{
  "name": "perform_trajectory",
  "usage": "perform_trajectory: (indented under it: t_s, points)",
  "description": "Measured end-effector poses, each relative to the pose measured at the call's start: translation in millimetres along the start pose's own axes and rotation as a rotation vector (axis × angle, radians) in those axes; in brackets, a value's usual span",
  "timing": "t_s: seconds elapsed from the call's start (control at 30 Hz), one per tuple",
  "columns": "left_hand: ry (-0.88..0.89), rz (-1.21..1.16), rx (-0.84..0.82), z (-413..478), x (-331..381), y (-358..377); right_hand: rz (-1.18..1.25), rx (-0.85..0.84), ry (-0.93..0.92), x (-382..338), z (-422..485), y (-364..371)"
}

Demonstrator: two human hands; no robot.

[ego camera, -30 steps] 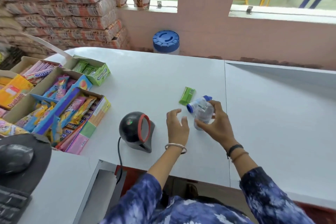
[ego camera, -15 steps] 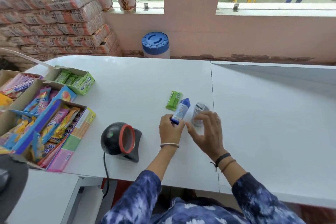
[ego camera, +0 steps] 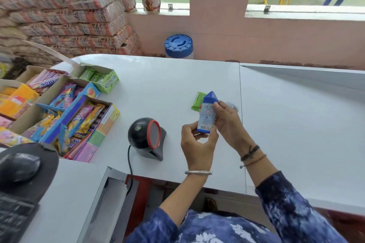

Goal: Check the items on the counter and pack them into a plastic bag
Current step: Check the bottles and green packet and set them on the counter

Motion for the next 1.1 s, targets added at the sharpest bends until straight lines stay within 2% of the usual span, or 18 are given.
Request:
perform_trajectory:
  t_s: [0.1,0.17,0.27,0.33,0.4,0.5,0.67,0.77,0.9,1.0,1.1]
  points:
    - [0.0,-0.055,-0.015,-3,4,1,0.02,-0.011,-0.023,-4,-3,-1]
    - [-0.075,-0.162,0.002,-5,-1,-2,-0.011,-0.001,0.004,0,-3,1]
    - [-0.231,-0.574,0.057,-6,-16,-9,-0.204,0.05,0.06,13,3,15]
    - [-0.254,-0.865,0.113,-5,-22,-18,-0.391,0.069,0.082,22,11,32]
    - [-0.255,-1.025,0.175,-1,-25,-27,-0.584,0.085,0.078,25,18,49]
    - [-0.249,-1.154,0.261,6,-28,-39,-0.76,0.069,0.035,28,25,71]
    - [-0.218,-1.259,0.346,13,-31,-48,-0.836,0.045,0.003,33,33,85]
    - [-0.211,-1.224,0.312,15,-31,-46,-0.867,0.05,0.002,29,35,83]
    - [-0.332,-0.98,0.082,25,-31,-31,-1.057,0.067,0.016,10,40,61]
    - [-0.465,-0.592,-0.055,48,-37,-16,-1.208,0.109,-0.018,-21,51,31]
    - [-0.332,-0.03,-0.146,81,-38,-7,-1.266,0.197,0.031,-54,66,-10]
Point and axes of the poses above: each hand's wrist, its own z-axis towards the middle knuckle, its own y-axis out of the palm, x = y × z, the point moved 3 cm from there along z, towards the middle knuckle, and after that the axes turned 15 degrees about -x, right-handed, at the moved point
